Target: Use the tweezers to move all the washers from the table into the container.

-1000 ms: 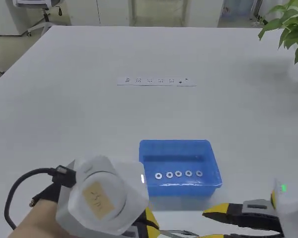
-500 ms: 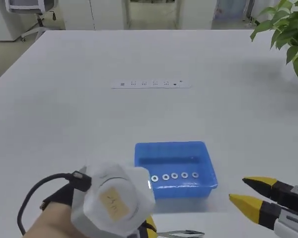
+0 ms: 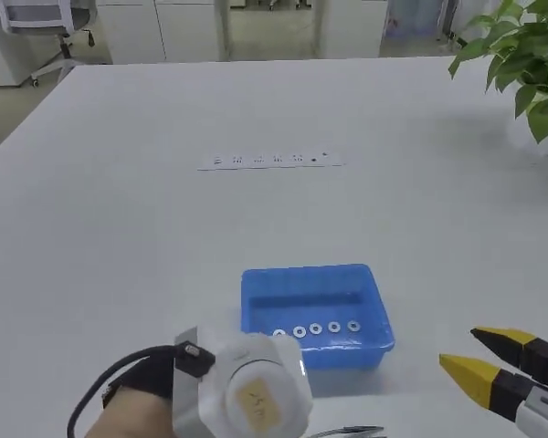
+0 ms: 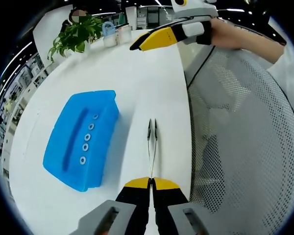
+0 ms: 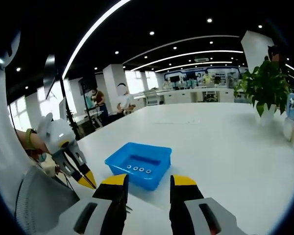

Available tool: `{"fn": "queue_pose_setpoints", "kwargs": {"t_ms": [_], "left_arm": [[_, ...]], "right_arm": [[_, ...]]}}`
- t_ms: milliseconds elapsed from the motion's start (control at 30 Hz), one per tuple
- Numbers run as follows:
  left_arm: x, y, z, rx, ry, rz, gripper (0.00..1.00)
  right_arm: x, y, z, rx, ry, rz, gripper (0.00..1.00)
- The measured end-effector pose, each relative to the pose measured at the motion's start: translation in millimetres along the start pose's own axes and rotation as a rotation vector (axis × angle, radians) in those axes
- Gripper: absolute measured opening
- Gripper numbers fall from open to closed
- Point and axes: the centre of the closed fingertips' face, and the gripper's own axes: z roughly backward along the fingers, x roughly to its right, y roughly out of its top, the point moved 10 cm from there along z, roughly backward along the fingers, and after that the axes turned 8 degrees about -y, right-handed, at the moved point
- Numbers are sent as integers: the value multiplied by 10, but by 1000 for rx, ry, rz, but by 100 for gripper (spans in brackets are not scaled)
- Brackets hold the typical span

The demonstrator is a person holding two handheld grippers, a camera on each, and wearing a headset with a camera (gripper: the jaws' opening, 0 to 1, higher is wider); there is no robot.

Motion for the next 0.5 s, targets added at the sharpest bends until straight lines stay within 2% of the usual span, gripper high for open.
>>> {"fn": "queue_pose_setpoints", "kwargs": {"t_ms": [233, 500], "left_arm": [[-27, 5, -96, -79, 2, -32, 0], [-64, 13, -128, -111, -12, -25, 0]], "right_arm": [[17, 9, 12, 9, -8, -10, 31], [13, 2, 35, 11, -15, -15, 30]]}}
